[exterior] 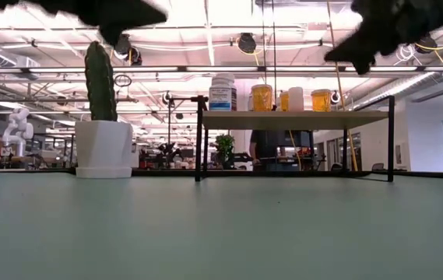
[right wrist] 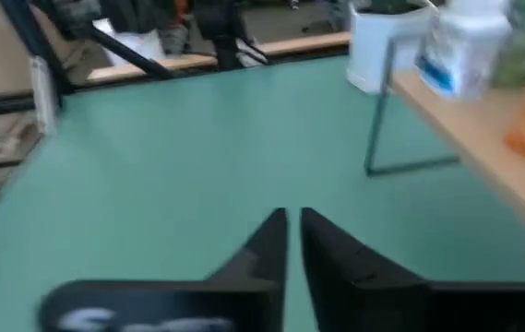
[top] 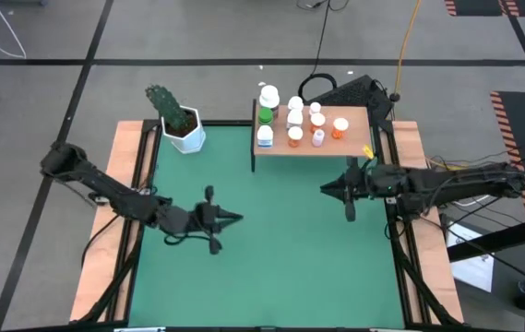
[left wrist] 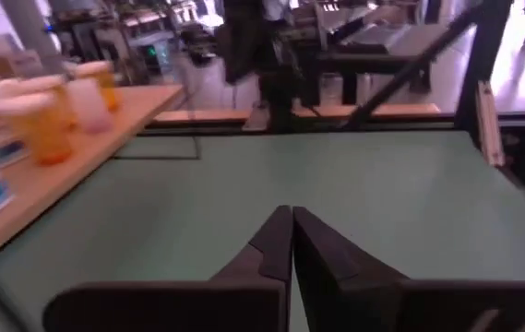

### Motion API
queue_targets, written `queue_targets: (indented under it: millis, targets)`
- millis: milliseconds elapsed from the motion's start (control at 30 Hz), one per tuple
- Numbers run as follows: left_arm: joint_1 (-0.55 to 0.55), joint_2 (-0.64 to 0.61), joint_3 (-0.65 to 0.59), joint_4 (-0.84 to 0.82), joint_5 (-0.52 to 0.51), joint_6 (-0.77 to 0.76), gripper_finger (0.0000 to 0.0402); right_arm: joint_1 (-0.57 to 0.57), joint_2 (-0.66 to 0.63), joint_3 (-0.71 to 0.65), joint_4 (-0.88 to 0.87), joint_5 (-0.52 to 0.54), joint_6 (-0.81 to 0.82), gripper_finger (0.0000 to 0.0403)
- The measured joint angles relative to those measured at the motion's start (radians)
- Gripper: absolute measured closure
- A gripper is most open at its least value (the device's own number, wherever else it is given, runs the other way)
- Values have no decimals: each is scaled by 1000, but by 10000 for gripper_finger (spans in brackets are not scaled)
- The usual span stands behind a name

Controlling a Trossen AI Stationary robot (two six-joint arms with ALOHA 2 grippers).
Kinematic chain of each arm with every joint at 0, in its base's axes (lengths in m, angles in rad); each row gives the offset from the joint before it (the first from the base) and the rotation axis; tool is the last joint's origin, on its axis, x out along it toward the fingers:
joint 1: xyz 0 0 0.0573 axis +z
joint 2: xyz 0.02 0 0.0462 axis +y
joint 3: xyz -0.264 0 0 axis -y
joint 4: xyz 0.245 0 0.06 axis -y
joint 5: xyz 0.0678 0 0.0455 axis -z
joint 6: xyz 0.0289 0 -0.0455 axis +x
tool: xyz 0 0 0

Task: Pick and place medicine bottles onto shelf by color
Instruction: Return to Home Position

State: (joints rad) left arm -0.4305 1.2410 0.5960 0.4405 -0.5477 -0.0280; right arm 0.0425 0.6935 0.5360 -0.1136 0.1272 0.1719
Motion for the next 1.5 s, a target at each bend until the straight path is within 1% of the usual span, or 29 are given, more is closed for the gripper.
queue_targets:
  millis: [33, 67, 167, 267, 367, 433, 533, 600, 700, 767, 933, 1067, 1167, 1267, 1400, 1500]
  targets:
    - [11, -33, -60, 48, 1, 10, 392, -1, -16, -47, 37, 4, -3, 389]
    - [24, -63, -117, 84, 12, 23, 390, -1, -35, -85, 75, 4, -14, 394]
    - [73, -145, -257, 190, 105, 72, 384, -1, -106, -182, 156, 1, -85, 390]
    - [101, -228, -348, 296, 140, 76, 390, -1, -185, -268, 209, 1, -132, 399]
    - [121, -313, -415, 295, 152, 126, 397, -2, -262, -344, 288, -31, -142, 400]
    - [138, -368, -455, 297, 156, 131, 393, -2, -307, -385, 301, -53, -149, 402]
    - [151, -432, -503, 302, 177, 127, 387, -2, -375, -434, 291, -53, -149, 402]
    - [155, -472, -534, 293, 183, 135, 390, -2, -409, -449, 298, -53, -153, 402]
    - [157, -511, -567, 300, 186, 138, 398, -2, -452, -464, 296, -56, -164, 402]
    - [157, -535, -586, 294, 185, 144, 395, -3, -480, -469, 280, -75, -186, 402]
    - [157, -578, -586, 261, 185, 192, 384, -2, -553, -470, 210, -79, -211, 403]
    - [157, -620, -586, 235, 185, 229, 396, -2, -617, -469, 129, -81, -200, 403]
    - [157, -663, -586, 174, 178, 235, 397, -2, -659, -465, 72, -86, -184, 403]
    - [156, -715, -586, 114, 162, 237, 386, -2, -691, -464, 50, -93, -177, 403]
    - [156, -795, -586, 33, 151, 249, 380, -2, -692, -458, 41, -87, -203, 403]
    - [156, -859, -586, -49, 151, 252, 389, -2, -692, -452, 33, -80, -209, 403]
